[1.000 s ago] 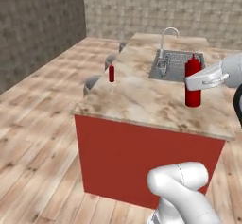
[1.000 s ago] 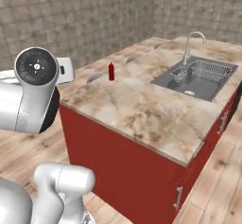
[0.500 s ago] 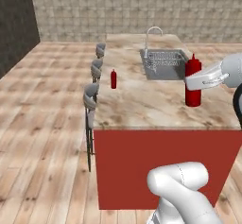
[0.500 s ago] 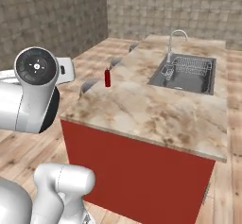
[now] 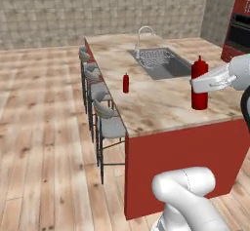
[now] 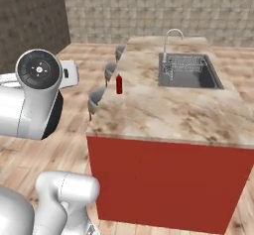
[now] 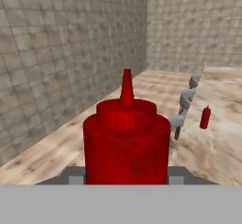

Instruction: The dining table condiment station is running low on ketchup. Refill the condiment station by opening the cabinet and taking the ketchup from the cabinet and placing it on the dining table.

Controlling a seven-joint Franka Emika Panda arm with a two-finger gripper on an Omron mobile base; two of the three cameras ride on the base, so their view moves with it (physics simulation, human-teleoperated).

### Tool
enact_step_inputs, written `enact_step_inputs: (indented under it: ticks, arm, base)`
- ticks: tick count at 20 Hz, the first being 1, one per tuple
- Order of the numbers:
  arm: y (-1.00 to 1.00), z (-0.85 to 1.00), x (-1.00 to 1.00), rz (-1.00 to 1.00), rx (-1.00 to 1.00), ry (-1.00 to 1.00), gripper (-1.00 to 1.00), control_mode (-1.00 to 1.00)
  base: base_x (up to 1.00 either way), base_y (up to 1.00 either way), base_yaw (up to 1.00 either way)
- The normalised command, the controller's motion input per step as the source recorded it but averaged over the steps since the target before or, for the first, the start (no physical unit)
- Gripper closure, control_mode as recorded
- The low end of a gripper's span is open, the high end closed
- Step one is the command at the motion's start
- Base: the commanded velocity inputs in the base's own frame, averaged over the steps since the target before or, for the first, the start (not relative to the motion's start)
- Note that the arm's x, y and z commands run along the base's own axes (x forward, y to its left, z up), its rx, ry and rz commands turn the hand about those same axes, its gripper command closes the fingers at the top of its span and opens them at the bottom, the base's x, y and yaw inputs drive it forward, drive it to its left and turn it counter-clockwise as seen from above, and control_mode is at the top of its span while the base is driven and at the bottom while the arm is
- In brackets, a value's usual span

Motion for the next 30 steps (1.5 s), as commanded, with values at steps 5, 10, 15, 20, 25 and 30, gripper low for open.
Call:
enact_step_inputs:
  ticks: [5, 10, 15, 20, 25, 30]
  arm:
    - [0.0, 0.0, 0.0, 0.0, 0.0, 0.0, 1.0, 1.0]
    - [0.0, 0.0, 0.0, 0.0, 0.0, 0.0, 1.0, 1.0]
    - [0.0, 0.0, 0.0, 0.0, 0.0, 0.0, 1.0, 1.0]
    - [0.0, 0.0, 0.0, 0.0, 0.0, 0.0, 1.0, 1.0]
    - [0.0, 0.0, 0.0, 0.0, 0.0, 0.0, 1.0, 1.0]
    - [0.0, 0.0, 0.0, 0.0, 0.0, 0.0, 1.0, 1.0]
  base:
    - [0.04, 1.0, -0.48]
    - [0.12, 1.0, -0.54]
    - [0.33, 1.0, -0.59]
    - [0.46, 1.0, -0.61]
    - [0.39, 1.0, -0.6]
    - [0.26, 1.0, -0.58]
